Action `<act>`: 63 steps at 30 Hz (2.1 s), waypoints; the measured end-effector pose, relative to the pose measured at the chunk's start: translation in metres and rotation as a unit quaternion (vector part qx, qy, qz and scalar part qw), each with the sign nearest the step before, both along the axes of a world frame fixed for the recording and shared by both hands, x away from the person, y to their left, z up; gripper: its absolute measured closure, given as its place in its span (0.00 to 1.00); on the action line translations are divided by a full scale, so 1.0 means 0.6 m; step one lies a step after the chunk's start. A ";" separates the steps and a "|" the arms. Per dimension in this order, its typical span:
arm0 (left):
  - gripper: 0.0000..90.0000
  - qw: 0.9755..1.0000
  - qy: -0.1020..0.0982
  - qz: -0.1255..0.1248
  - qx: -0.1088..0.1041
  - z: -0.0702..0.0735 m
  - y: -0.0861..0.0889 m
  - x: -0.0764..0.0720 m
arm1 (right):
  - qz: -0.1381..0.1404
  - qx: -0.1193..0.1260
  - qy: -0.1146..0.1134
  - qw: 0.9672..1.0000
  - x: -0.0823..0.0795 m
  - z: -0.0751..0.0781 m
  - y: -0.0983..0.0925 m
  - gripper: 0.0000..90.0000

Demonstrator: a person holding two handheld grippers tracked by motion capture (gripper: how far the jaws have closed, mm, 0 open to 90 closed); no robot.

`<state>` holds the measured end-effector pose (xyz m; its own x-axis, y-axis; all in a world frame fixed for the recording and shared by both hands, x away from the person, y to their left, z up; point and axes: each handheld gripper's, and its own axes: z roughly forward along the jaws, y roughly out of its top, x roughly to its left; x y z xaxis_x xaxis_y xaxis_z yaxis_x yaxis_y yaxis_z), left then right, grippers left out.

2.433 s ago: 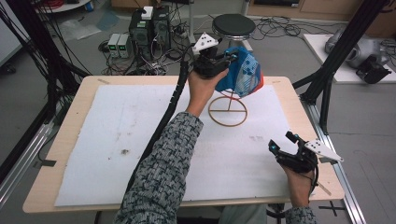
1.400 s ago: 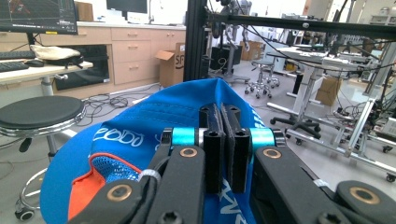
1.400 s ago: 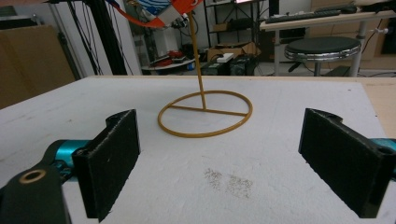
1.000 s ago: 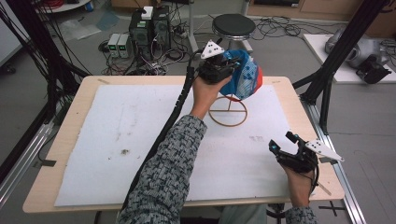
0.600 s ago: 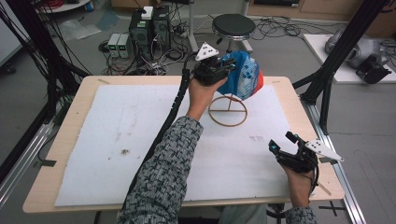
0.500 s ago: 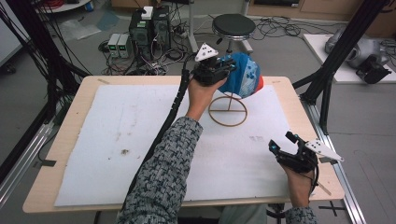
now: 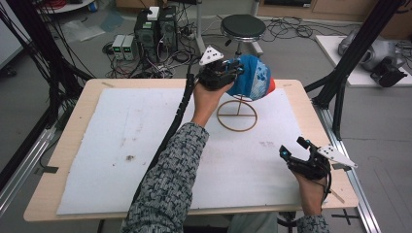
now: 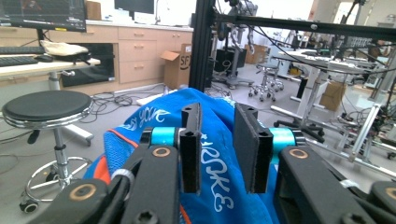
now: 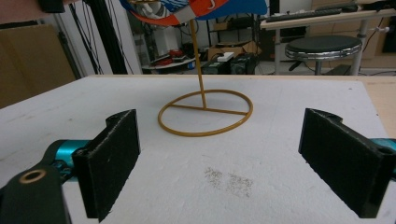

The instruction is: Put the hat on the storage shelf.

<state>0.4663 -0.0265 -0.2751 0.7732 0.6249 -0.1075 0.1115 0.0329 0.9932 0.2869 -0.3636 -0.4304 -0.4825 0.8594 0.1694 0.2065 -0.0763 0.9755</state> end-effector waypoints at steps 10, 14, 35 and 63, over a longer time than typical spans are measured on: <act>0.73 1.000 -0.006 0.011 -0.004 0.005 0.022 -0.004 | 0.000 -0.001 0.000 1.000 0.000 0.000 0.001 0.13; 0.70 1.000 -0.006 0.016 -0.002 0.006 0.038 -0.008 | 0.001 -0.001 -0.001 1.000 0.000 0.000 0.001 0.13; 0.56 0.997 -0.025 0.062 0.027 0.027 0.179 -0.069 | -0.001 -0.004 0.001 1.000 0.004 0.001 0.005 0.13; 0.33 0.990 -0.035 0.126 0.058 -0.015 0.337 -0.182 | 0.006 -0.025 0.002 1.000 0.005 0.005 0.020 0.13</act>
